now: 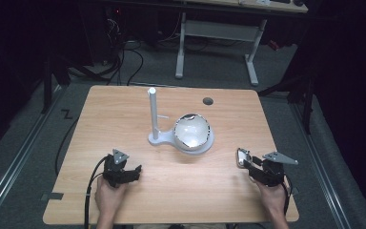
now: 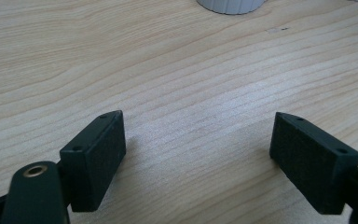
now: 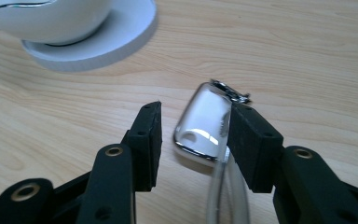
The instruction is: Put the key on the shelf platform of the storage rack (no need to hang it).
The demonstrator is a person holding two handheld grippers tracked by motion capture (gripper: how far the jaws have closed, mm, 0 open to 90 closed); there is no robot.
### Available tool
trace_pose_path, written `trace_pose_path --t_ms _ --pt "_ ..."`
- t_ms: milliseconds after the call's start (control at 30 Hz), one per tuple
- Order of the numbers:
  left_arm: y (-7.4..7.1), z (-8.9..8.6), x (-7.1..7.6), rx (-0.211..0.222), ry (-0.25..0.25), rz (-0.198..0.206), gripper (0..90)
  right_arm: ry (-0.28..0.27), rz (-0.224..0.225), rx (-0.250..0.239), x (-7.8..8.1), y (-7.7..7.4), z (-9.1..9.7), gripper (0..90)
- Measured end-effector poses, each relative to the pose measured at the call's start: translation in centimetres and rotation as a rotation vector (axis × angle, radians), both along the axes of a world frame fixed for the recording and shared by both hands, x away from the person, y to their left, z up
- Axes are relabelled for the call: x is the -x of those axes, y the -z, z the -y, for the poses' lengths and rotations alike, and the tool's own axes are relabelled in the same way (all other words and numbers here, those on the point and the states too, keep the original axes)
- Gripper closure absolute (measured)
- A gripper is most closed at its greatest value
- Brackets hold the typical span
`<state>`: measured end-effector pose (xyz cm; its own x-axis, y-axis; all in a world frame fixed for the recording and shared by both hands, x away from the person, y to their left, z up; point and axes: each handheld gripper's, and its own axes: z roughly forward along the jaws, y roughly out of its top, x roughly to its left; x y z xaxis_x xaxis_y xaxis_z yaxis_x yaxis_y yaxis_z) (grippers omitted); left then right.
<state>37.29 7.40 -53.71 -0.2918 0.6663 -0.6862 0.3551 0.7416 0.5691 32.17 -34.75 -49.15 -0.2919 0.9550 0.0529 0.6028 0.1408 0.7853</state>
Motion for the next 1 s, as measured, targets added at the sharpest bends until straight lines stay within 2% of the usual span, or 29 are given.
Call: trace_pose_path --t_ms 100,200,233,333,500,667,933,1000 --pt "0.0 0.0 0.0 -0.001 0.000 0.000 18.5 0.034 -0.019 -0.001 -0.4 0.1 0.7 55.7" --pt "0.0 0.0 0.0 0.000 -0.001 0.000 18.5 0.041 -0.022 -0.003 -0.7 0.3 1.0 55.7" --pt "0.0 0.0 0.0 0.000 0.000 0.000 18.5 0.048 -0.043 0.000 -1.0 0.5 1.1 56.0" --pt "0.0 0.0 0.0 0.000 0.000 0.000 18.5 0.053 -0.067 0.002 -1.6 1.0 1.3 56.4" --pt "0.0 0.0 0.0 0.001 -0.001 0.000 18.5 0.065 -0.071 0.013 -2.0 1.2 1.2 57.7" --pt "0.0 0.0 0.0 0.000 -0.001 0.000 18.5 0.053 -0.105 0.015 -2.7 1.6 1.0 60.6" --pt "0.0 0.0 0.0 0.001 -0.002 0.000 18.5 0.076 -0.144 0.011 -3.6 2.2 1.1 66.4" --pt "0.0 0.0 0.0 0.001 -0.001 0.000 18.5 0.075 -0.152 -0.007 -3.7 2.3 1.3 71.2"
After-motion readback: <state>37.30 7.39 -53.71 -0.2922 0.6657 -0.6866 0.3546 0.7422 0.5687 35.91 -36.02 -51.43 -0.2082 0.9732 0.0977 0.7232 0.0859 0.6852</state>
